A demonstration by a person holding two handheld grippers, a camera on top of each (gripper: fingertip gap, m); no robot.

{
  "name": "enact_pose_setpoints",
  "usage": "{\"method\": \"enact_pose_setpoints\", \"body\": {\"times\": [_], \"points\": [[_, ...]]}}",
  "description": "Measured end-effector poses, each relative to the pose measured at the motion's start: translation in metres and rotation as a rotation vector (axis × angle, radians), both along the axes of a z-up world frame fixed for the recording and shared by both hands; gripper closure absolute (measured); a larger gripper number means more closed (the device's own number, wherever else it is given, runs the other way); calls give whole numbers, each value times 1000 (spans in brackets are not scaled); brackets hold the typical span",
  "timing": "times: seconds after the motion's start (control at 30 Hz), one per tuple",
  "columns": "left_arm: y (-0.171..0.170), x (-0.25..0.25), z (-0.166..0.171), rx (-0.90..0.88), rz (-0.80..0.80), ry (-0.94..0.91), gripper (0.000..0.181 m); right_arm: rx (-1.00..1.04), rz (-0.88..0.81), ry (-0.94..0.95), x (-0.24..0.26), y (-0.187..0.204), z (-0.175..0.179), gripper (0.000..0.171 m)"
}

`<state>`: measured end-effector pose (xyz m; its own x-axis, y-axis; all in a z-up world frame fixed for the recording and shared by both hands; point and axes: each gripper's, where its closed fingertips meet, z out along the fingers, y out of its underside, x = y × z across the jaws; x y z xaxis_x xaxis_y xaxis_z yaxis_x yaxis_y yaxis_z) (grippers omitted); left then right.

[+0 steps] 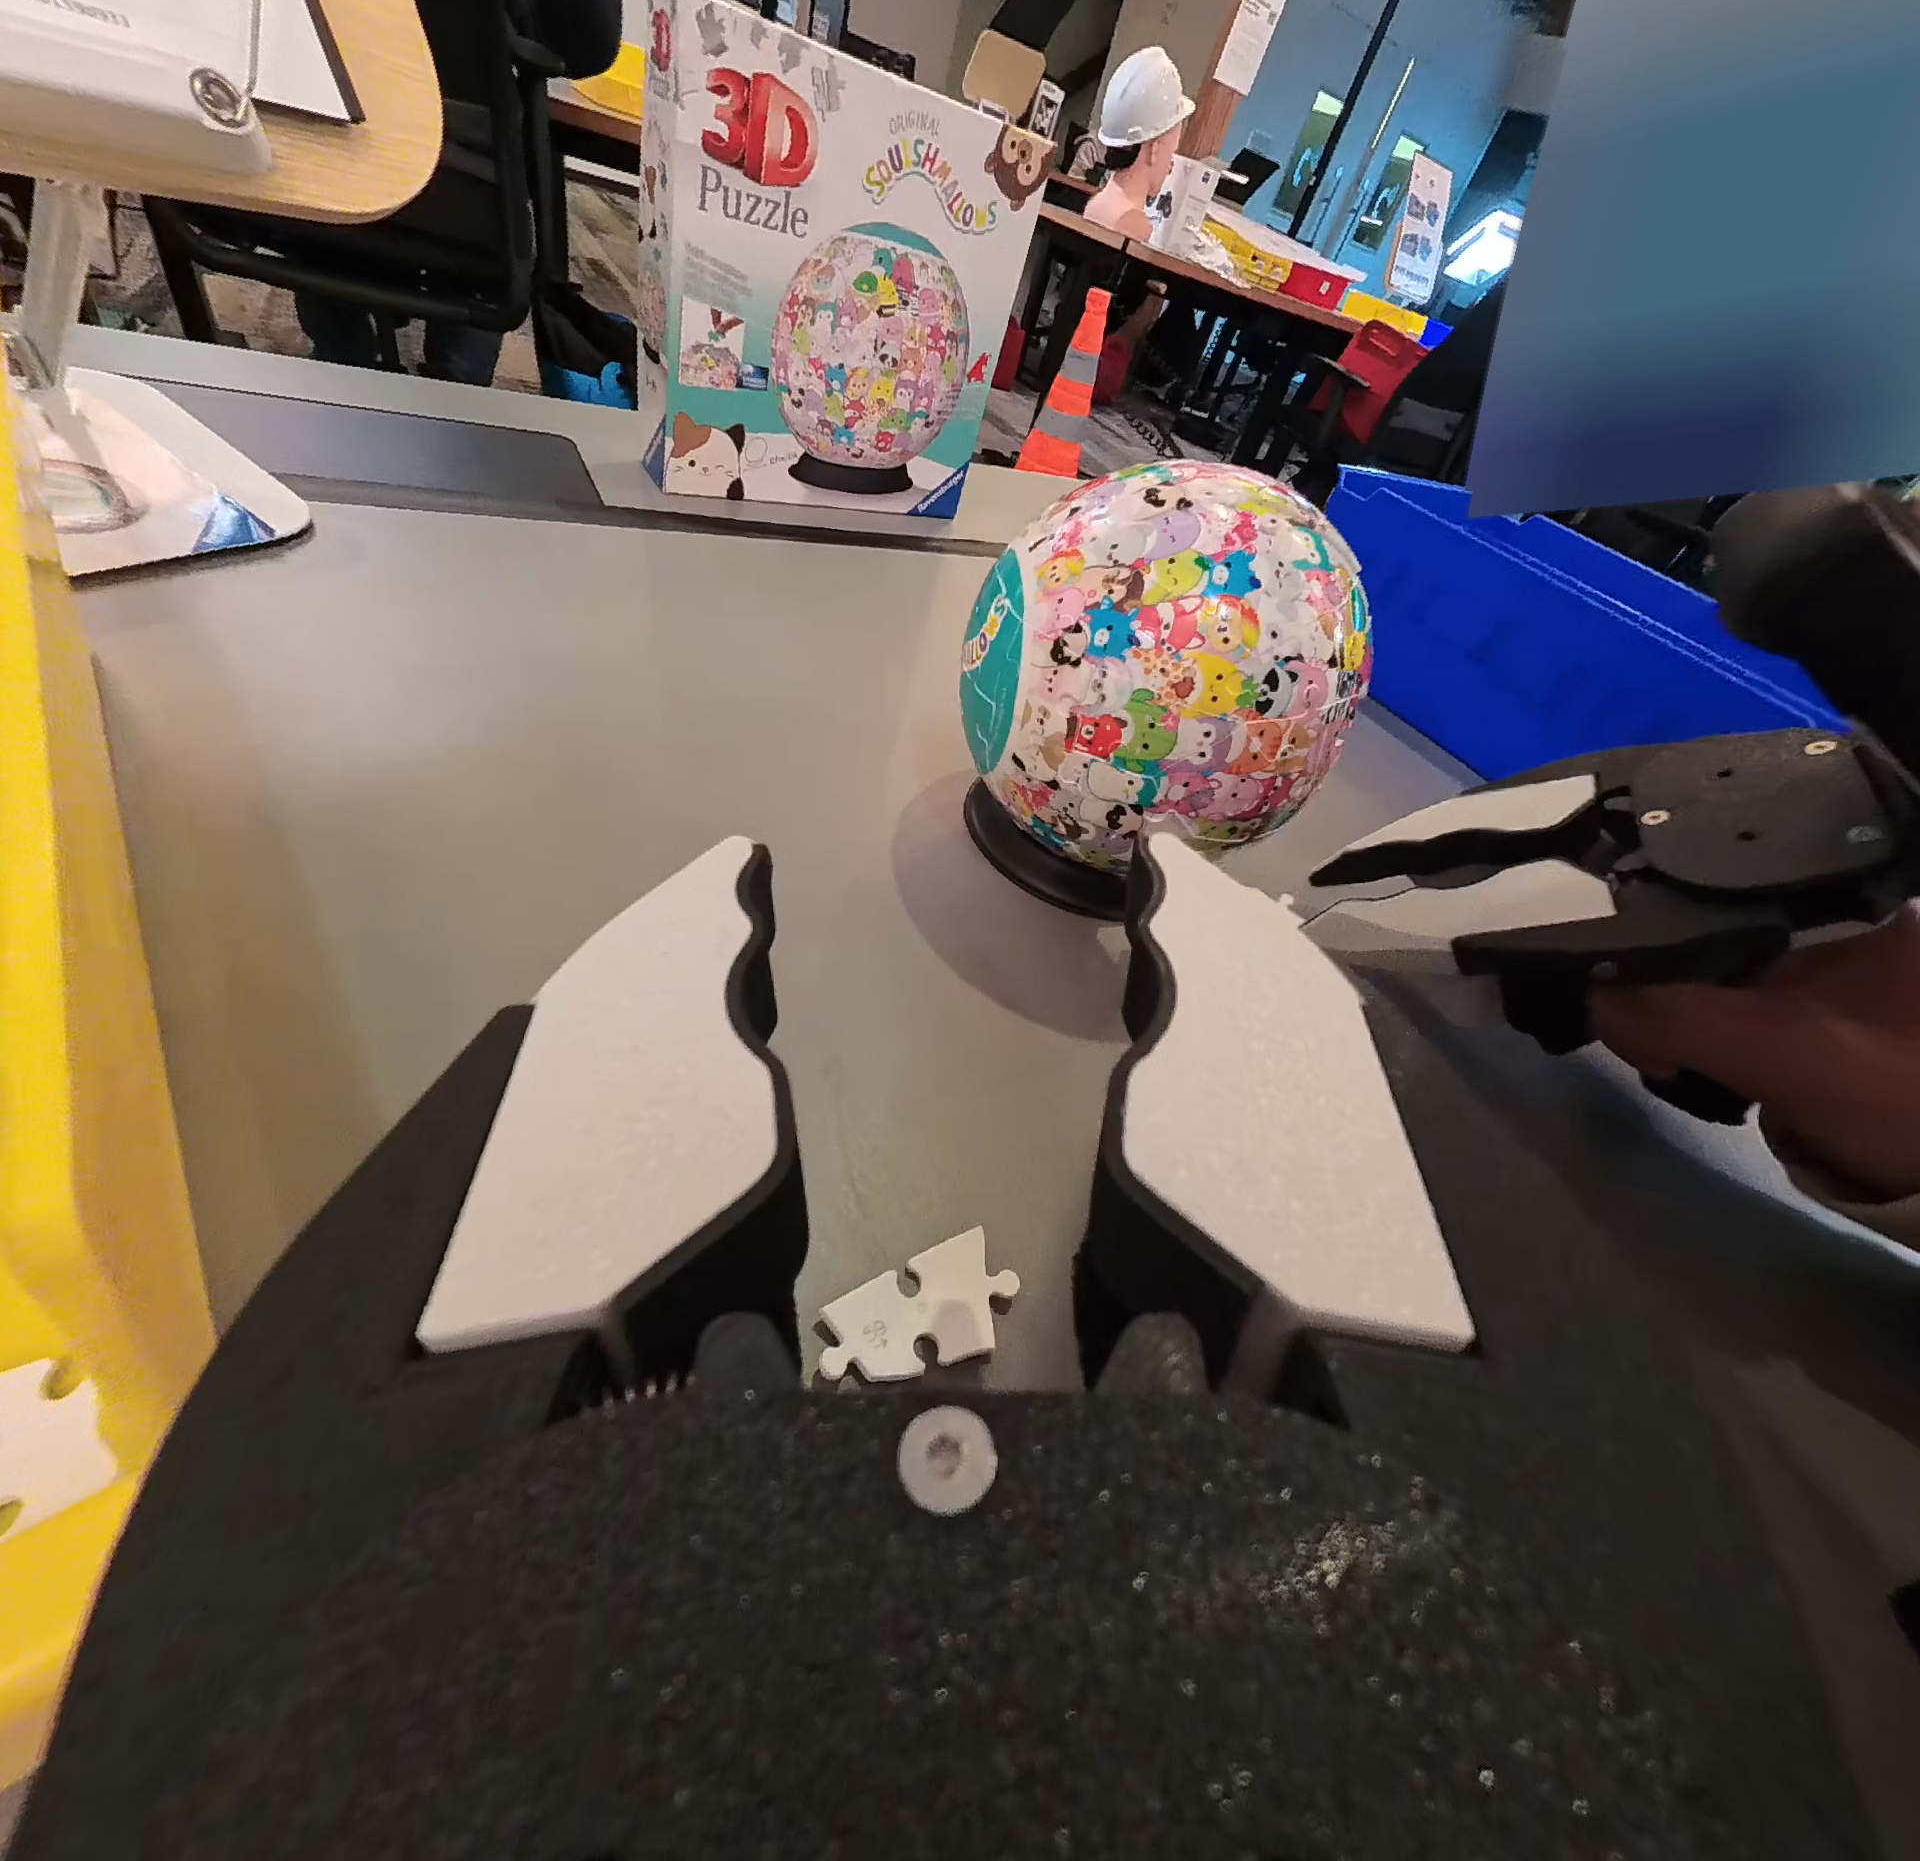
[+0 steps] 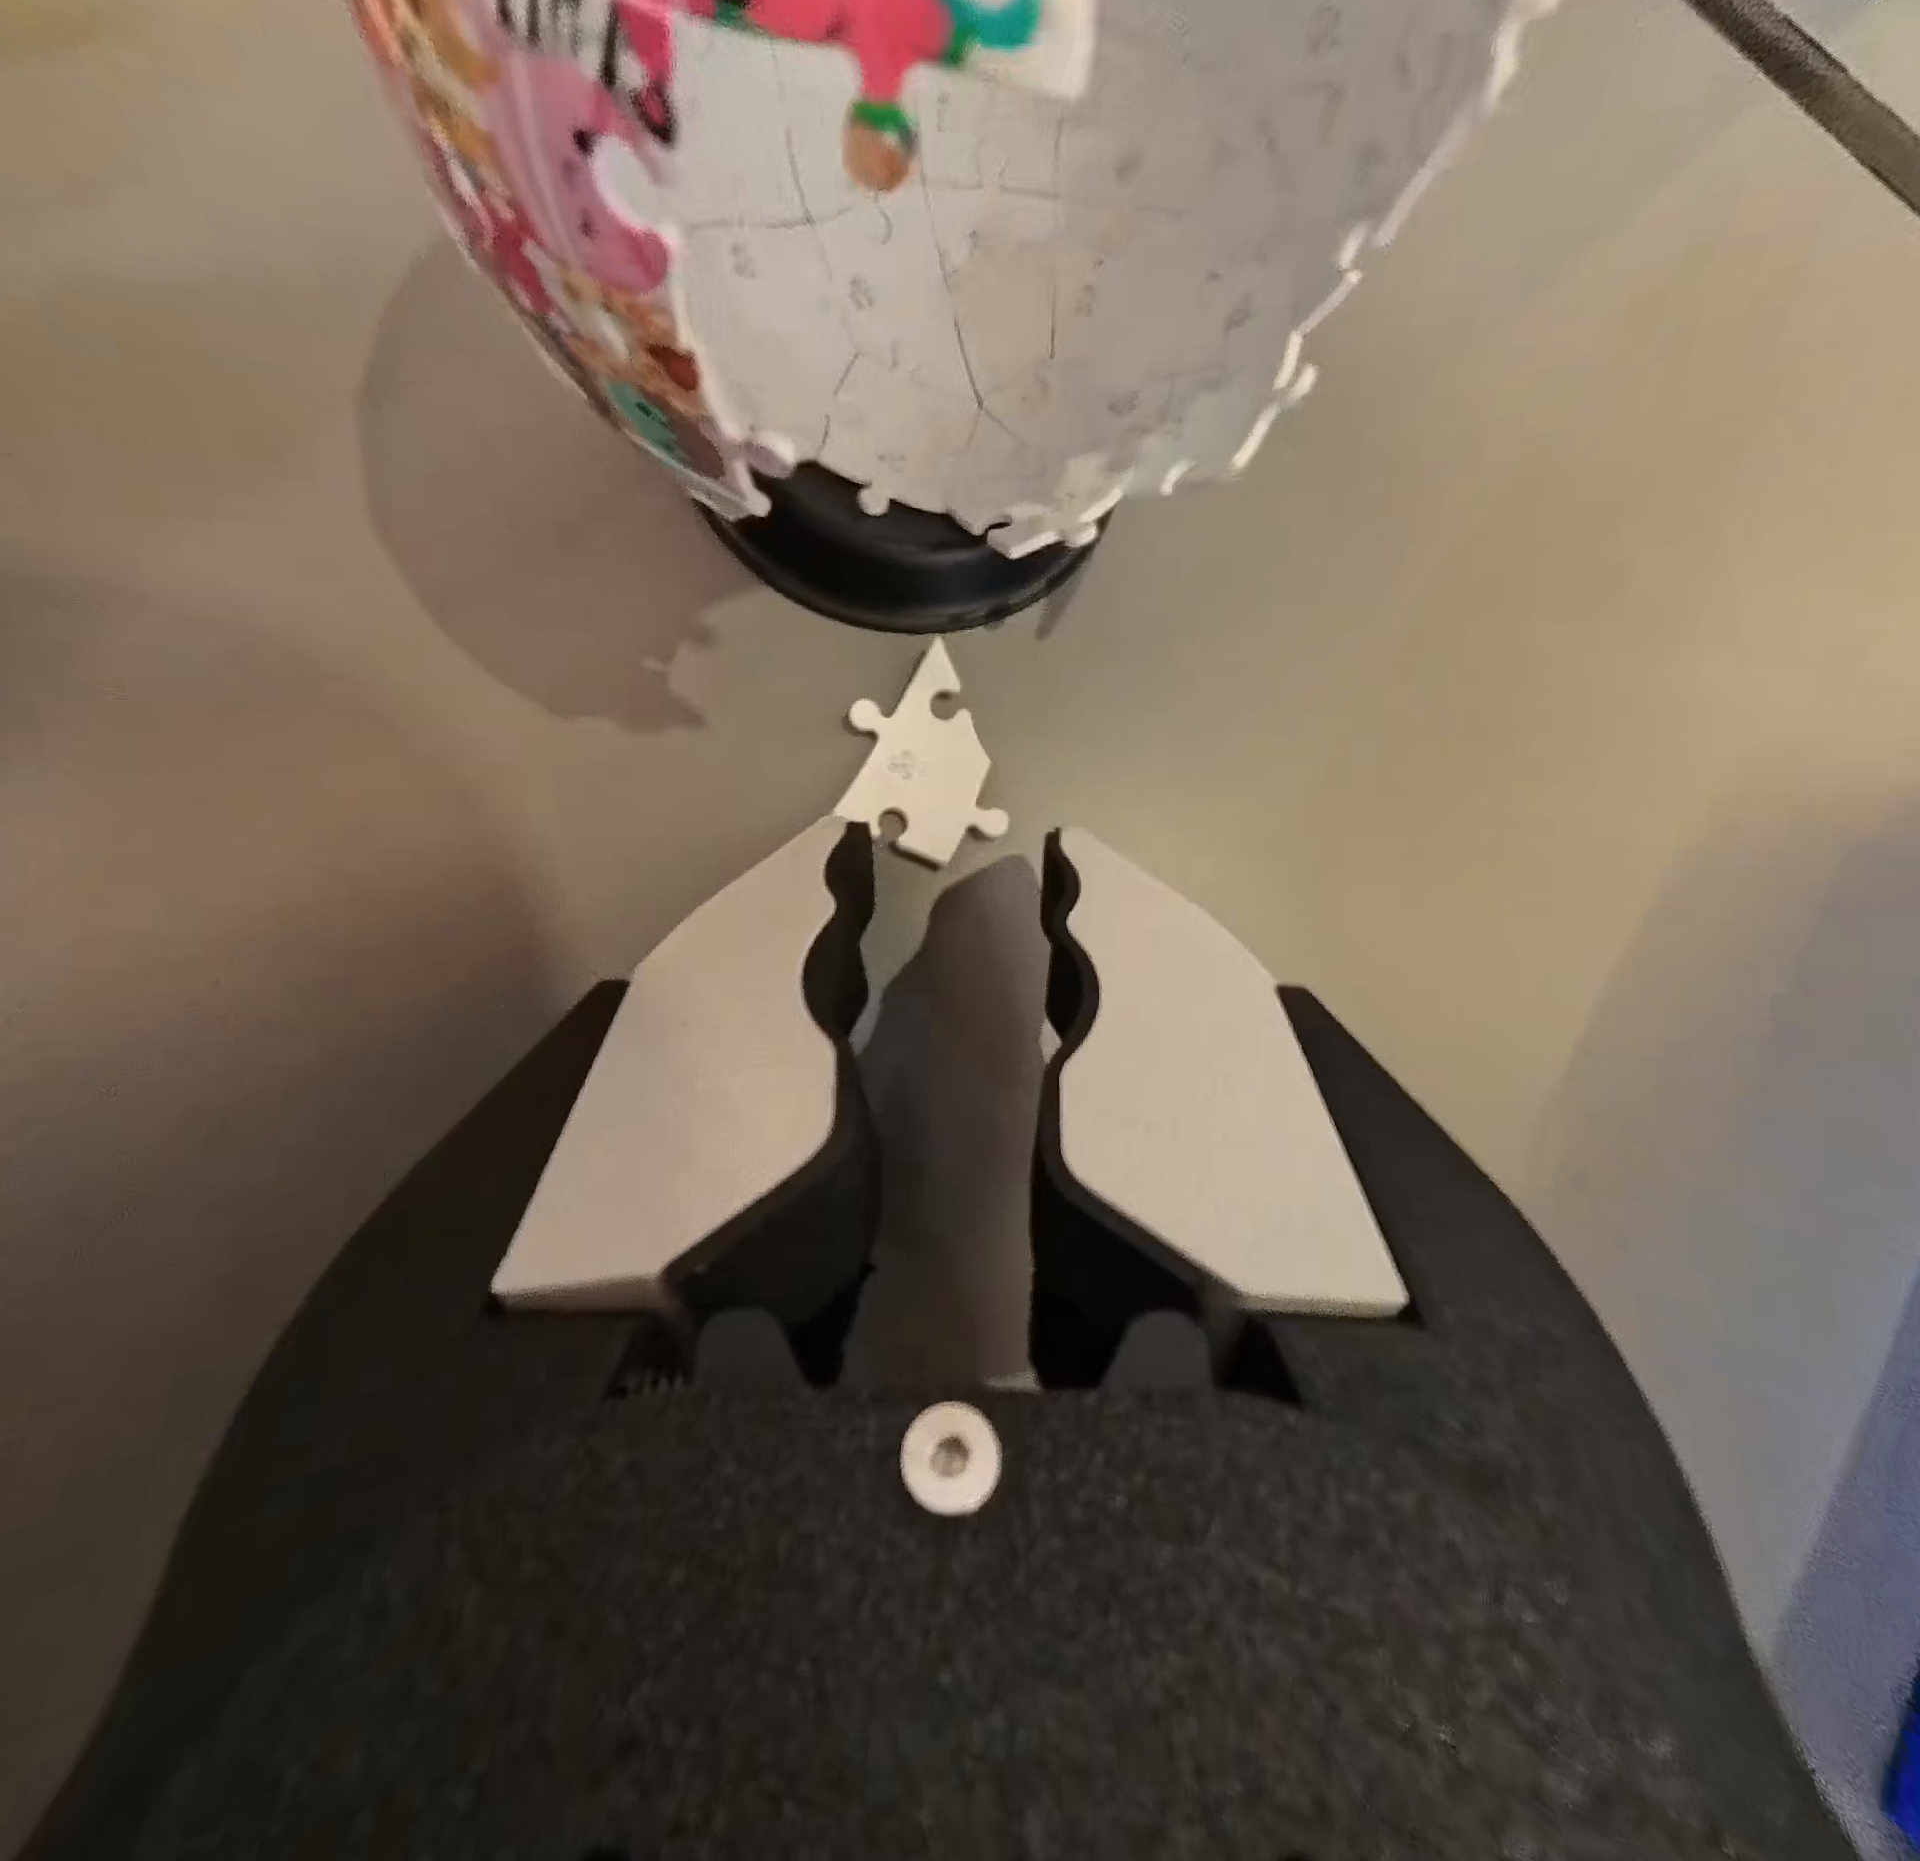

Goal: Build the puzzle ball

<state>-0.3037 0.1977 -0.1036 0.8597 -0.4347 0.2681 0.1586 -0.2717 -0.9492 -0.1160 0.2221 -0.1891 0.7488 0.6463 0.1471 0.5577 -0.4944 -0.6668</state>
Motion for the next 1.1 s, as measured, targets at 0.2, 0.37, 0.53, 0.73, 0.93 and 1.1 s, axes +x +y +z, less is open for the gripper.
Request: {"method": "enact_pose_setpoints", "body": {"times": [0.2,0.37,0.53,0.73,0.93,1.1], "points": [[0,3,-1,-4,-12,7,117,-145,14,187,-11,-9,-2,128],[0,3,-1,-2,-12,5,117,-80,42,88,-8,-1,-6,144],[0,2,0,0,-7,4,117,-51,68,61,-10,0,-6,160],[0,4,-2,-10,-16,14,117,-31,63,35,-9,1,-6,160],[0,3,-2,-9,-14,5,117,14,26,22,-8,8,7,161],[1,4,-3,-19,-22,10,118,-43,-51,73,-22,18,25,161]]}}
